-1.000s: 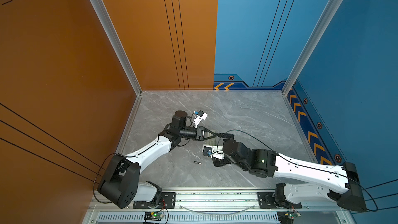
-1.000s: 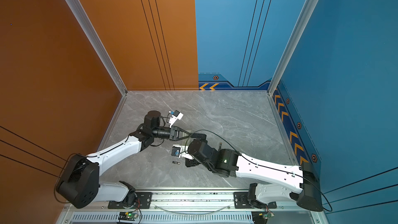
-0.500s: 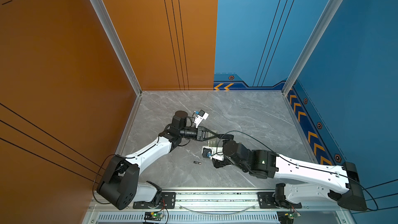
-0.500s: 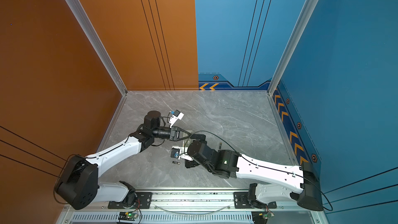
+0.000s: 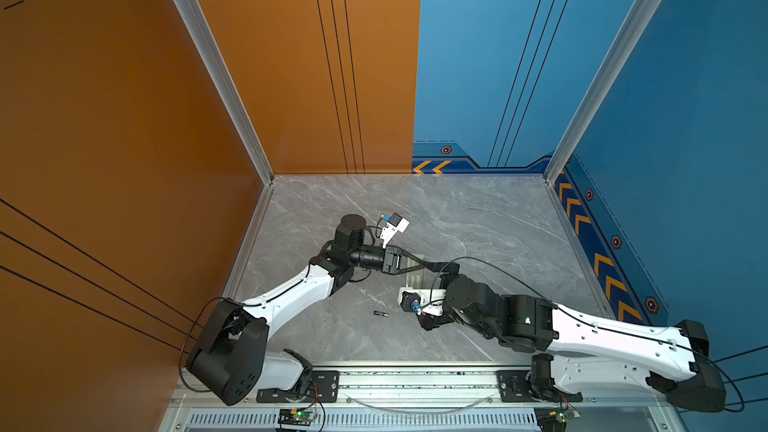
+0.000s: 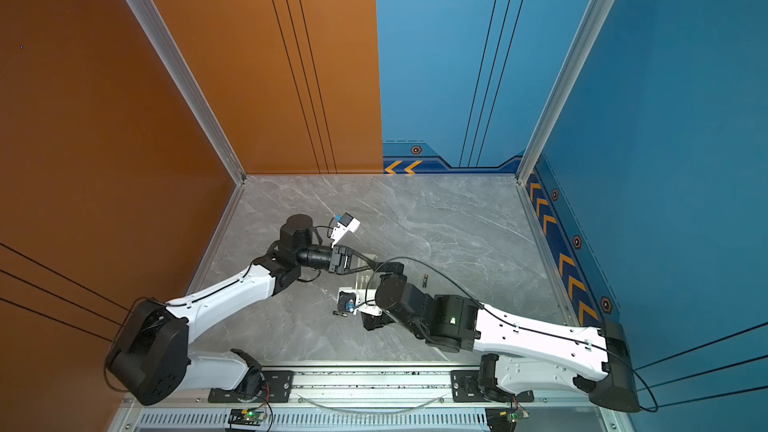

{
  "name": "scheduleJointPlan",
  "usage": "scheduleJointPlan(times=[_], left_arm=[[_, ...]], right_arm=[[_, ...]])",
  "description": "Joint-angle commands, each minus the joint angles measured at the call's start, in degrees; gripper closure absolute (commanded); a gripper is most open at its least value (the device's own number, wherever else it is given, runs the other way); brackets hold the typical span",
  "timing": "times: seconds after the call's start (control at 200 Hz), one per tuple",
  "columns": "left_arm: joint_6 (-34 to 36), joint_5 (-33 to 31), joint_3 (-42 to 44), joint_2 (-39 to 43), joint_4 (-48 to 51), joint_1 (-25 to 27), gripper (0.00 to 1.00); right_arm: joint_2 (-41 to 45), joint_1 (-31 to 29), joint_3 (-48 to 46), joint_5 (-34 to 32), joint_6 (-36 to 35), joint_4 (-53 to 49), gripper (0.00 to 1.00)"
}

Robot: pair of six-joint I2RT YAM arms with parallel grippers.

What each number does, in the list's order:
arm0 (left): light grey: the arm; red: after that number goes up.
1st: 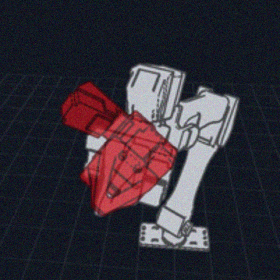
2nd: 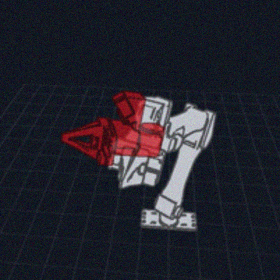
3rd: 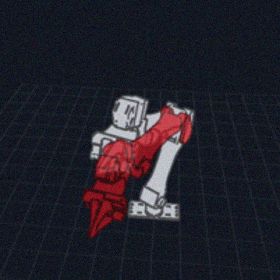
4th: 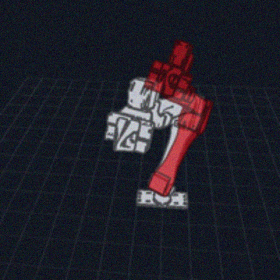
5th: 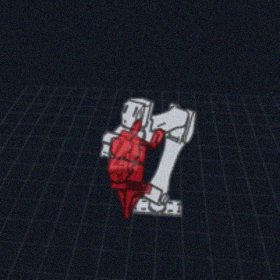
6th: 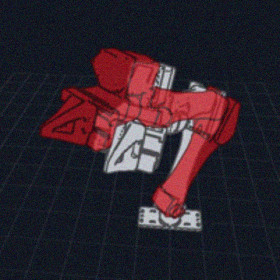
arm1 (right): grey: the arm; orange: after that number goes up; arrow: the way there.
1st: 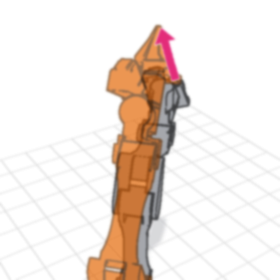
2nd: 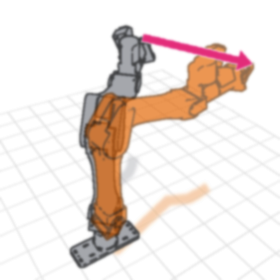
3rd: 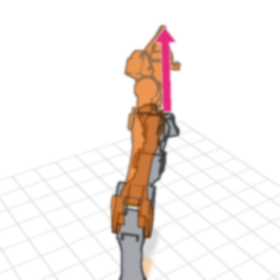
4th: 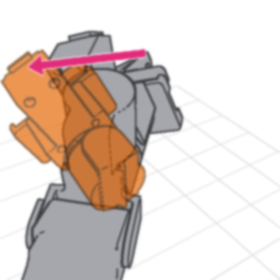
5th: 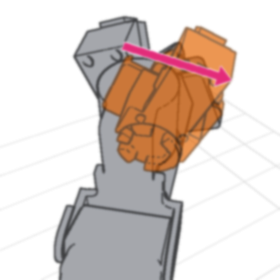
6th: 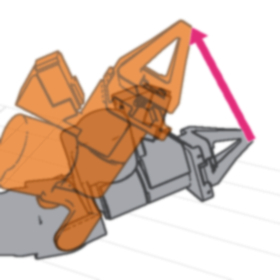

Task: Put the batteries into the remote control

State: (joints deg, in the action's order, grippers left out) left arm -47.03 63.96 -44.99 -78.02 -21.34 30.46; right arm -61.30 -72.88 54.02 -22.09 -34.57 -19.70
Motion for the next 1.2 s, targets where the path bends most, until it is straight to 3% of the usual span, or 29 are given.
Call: scheduleJointPlan(times=[0.0,0.711,1.192], left_arm=[[-2.0,3.3,0.6,0.0,-3.5,1.1,1.0],[-2.2,3.3,0.9,-0.2,-3.8,1.8,1.0],[-2.5,2.9,1.1,-0.8,-3.9,1.3,1.0]], right_arm=[[1.3,-0.5,-1.2,0.0,-0.2,0.5,0.0],[0.0,-3.2,-2.1,-12.6,-6.1,6.1,0.0],[1.0,-3.8,-2.8,-14.5,-6.8,8.4,0.0]])
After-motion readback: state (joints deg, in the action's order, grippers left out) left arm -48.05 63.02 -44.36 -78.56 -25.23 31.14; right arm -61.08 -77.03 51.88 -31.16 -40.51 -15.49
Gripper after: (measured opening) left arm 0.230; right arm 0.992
